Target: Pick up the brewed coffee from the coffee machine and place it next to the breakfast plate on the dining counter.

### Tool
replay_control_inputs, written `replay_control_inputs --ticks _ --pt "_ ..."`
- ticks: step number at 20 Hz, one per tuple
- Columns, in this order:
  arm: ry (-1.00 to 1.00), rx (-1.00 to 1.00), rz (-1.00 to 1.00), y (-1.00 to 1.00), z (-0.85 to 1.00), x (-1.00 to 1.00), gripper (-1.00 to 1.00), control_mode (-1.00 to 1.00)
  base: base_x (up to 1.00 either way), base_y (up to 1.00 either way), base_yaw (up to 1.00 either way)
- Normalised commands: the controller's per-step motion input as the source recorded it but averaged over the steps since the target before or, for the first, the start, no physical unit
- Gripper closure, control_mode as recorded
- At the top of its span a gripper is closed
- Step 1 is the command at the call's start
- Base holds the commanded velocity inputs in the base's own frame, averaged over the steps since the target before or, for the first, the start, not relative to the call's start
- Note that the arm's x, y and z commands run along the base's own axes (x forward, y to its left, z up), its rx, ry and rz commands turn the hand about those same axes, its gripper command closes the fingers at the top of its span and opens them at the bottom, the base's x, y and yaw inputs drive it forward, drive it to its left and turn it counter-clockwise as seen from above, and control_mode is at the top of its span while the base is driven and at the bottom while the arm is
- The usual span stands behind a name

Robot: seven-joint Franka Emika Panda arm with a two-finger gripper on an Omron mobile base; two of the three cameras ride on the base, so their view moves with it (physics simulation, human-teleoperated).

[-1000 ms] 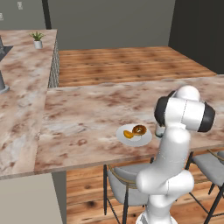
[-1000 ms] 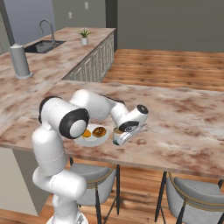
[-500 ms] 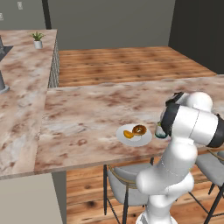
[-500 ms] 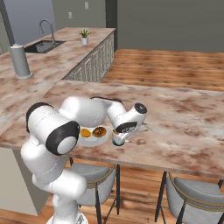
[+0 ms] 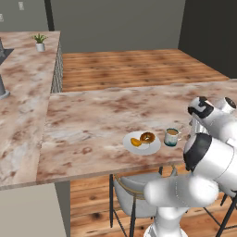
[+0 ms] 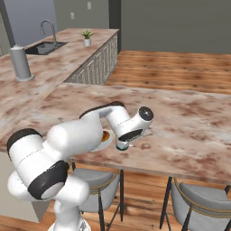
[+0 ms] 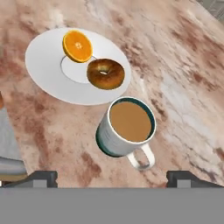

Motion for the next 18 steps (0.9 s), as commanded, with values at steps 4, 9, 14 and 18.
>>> replay_control_inputs --ticks 4,9,14,18 --pt "-0.23 -0.01 0.01 0.0 0.69 -0.56 -1.0 -1.0 0.0 0.0 0.0" --pt "-0.17 -0.01 0.1 0.0 0.86 -0.5 -1.0 -1.0 0.0 0.0 0.0" --pt "-0.05 0.0 0.24 0.01 0.82 -0.57 -1.0 -1.0 0.0 0.0 0.0" --pt "-0.11 -0.06 0.3 0.16 0.57 -0.63 -1.0 -1.0 0.0 0.0 0.0"
